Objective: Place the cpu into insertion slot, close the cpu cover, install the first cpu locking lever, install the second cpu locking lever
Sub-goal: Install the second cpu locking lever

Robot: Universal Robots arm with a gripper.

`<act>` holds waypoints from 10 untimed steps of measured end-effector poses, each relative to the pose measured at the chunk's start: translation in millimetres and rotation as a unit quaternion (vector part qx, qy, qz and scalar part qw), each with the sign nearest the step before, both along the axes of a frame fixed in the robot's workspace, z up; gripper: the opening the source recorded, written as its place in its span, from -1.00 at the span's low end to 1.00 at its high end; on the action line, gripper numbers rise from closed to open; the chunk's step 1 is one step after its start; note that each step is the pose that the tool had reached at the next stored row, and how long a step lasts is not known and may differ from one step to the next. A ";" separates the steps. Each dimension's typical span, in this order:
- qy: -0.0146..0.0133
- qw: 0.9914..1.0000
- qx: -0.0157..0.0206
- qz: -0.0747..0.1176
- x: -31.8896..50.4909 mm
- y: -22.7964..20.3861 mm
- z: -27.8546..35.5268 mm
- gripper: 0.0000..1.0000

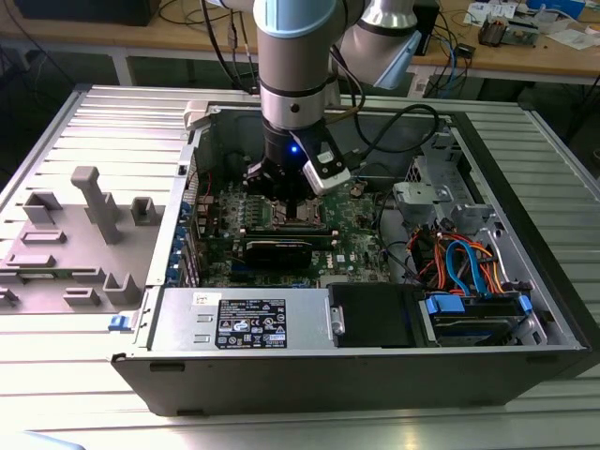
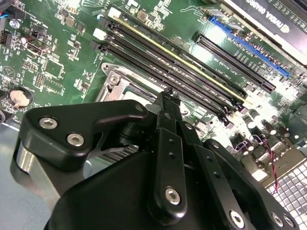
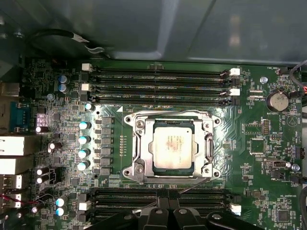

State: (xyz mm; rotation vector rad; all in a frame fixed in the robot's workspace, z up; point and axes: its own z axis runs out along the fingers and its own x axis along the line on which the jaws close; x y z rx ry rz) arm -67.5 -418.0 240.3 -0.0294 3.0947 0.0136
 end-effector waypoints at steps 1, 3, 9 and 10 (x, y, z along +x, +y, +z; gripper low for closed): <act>0.000 1.000 0.000 0.000 -0.3 -0.1 0.0 -0.79; 0.000 1.000 0.000 0.000 -1.0 -0.1 -0.4 -0.79; 0.000 1.000 0.000 0.000 -1.4 -0.1 -0.7 -0.79; 0.000 1.000 0.000 0.000 -1.4 -0.1 -0.7 -0.79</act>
